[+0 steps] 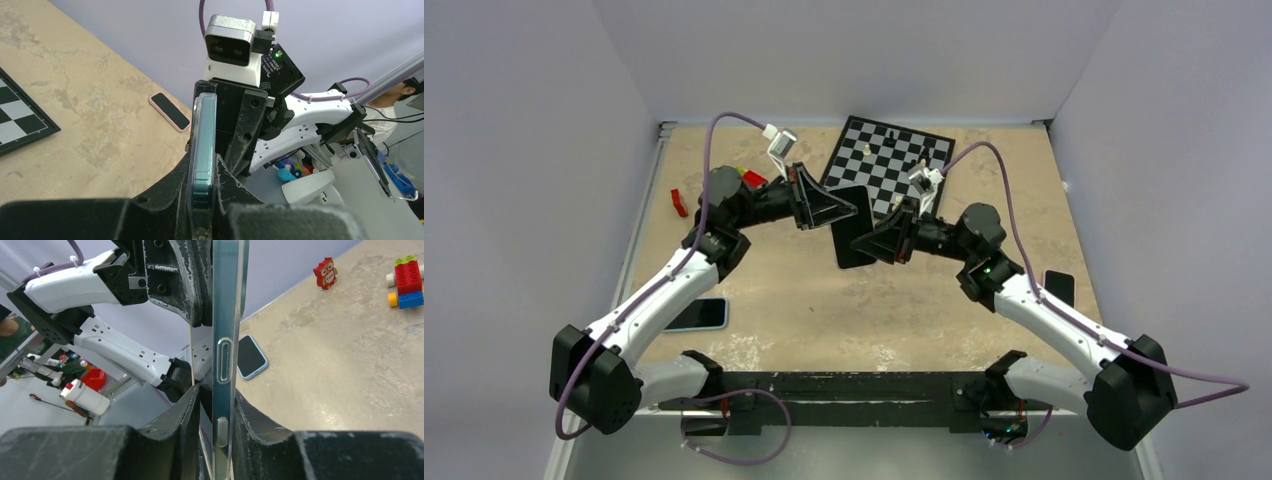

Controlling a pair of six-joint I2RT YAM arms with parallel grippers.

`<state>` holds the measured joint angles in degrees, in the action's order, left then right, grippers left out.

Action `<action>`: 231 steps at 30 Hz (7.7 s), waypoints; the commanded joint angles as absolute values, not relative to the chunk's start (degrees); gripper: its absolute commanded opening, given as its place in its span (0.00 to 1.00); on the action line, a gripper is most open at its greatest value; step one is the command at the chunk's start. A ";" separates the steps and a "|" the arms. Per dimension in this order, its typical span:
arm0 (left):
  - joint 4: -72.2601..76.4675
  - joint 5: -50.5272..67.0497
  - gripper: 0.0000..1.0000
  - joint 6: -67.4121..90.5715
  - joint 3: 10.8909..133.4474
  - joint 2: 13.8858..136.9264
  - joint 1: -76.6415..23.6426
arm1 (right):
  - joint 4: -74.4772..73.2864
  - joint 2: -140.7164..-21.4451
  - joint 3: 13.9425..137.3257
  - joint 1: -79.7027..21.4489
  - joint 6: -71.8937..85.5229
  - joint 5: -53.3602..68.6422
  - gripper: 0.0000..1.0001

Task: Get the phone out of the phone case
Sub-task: Pick up the phone at the center of the board, then remove the phone case from the phone.

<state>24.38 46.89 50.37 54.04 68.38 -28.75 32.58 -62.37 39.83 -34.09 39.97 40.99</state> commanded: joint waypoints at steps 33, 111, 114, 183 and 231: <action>10.04 47.84 0.00 59.77 59.41 64.86 -28.30 | 55.69 -60.37 31.59 -32.34 49.28 64.81 0.28; 16.49 26.70 0.00 74.66 46.06 45.89 -31.07 | 71.09 -69.00 37.91 -43.61 57.83 55.99 0.41; 16.64 26.98 0.00 74.87 46.02 45.88 -31.08 | 71.23 -69.80 38.70 -43.98 57.62 56.48 0.32; 18.48 27.97 0.00 76.19 45.56 42.27 -30.92 | 54.43 -69.37 42.94 -48.80 45.43 52.86 0.56; 27.63 41.04 0.00 87.39 47.92 42.60 -30.92 | 43.94 -79.84 48.52 -51.61 35.93 39.60 0.00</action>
<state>19.70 35.81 77.28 44.03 44.27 -28.75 49.39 -74.65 46.92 -52.97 42.33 53.12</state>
